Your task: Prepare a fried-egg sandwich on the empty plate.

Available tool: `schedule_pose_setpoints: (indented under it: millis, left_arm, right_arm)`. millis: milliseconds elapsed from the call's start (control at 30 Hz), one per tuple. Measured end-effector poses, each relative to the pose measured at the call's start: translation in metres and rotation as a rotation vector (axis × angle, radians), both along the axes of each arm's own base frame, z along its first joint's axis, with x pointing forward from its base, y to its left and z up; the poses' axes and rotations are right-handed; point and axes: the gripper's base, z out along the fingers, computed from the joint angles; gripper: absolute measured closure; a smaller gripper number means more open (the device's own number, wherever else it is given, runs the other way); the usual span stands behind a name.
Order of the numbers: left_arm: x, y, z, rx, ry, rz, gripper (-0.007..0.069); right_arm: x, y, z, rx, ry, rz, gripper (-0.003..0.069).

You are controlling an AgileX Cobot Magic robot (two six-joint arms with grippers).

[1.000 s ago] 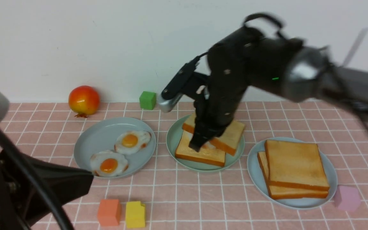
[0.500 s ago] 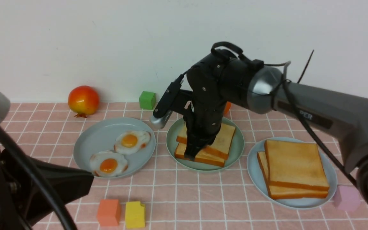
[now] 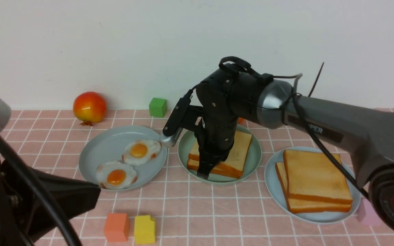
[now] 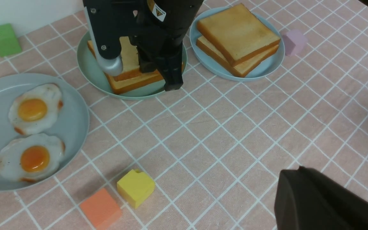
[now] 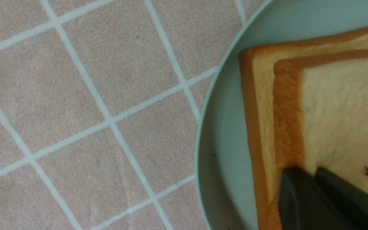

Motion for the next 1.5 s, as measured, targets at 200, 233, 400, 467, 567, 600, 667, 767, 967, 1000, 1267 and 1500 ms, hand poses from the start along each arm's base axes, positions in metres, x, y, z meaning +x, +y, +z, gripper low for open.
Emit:
schedule_pose_setpoints:
  millis: [200, 233, 400, 467, 567, 600, 667, 767, 967, 1000, 1267, 1500]
  left_arm:
    - [0.000, 0.000, 0.000, 0.000, 0.000, 0.000, 0.0612]
    - [0.000, 0.000, 0.000, 0.000, 0.000, 0.000, 0.0612]
    - [0.000, 0.000, 0.000, 0.002, 0.004, -0.001, 0.0612]
    - [0.000, 0.000, 0.000, 0.003, 0.004, -0.001, 0.0612]
    - [0.000, 0.000, 0.000, 0.003, 0.004, -0.002, 0.0612]
    - [0.000, 0.000, 0.000, 0.003, 0.004, -0.002, 0.0612]
    - [0.000, 0.000, 0.000, 0.007, -0.006, -0.006, 0.0612]
    - [-0.002, 0.000, 0.002, -0.011, -0.047, -0.019, 0.0612]
    - [-0.031, 0.023, -0.013, -0.221, -0.204, 0.006, 0.0612]
    - [-0.038, 0.029, -0.019, -0.266, -0.228, 0.012, 0.0612]
    - [-0.070, 0.058, -0.074, -0.552, -0.296, 0.065, 0.0612]
    - [-0.067, 0.059, -0.099, -0.572, -0.298, 0.097, 0.0612]
  right_arm:
    - [0.001, 0.000, 0.000, 0.005, -0.007, 0.001, 0.0597]
    - [0.000, 0.000, 0.000, 0.005, -0.006, 0.001, 0.0582]
    - [0.000, 0.000, 0.002, 0.014, -0.006, -0.020, 0.0440]
    - [-0.001, -0.001, 0.006, 0.013, -0.005, -0.024, 0.0373]
    - [-0.006, -0.005, 0.024, 0.015, -0.008, -0.043, 0.0268]
    - [-0.007, -0.006, 0.028, 0.017, -0.008, -0.049, 0.0258]
    - [-0.012, -0.011, 0.050, 0.035, -0.020, -0.088, 0.0228]
    - [-0.025, -0.022, 0.088, 0.079, -0.039, -0.173, 0.0243]
    - [-0.080, -0.063, 0.194, 0.259, -0.125, -0.341, 0.0473]
    - [-0.092, -0.072, 0.207, 0.288, -0.137, -0.362, 0.0515]
    - [-0.195, -0.148, 0.233, 0.466, -0.100, -0.620, 0.0659]
    - [-0.260, -0.196, 0.208, 0.589, -0.090, -0.767, 0.0658]
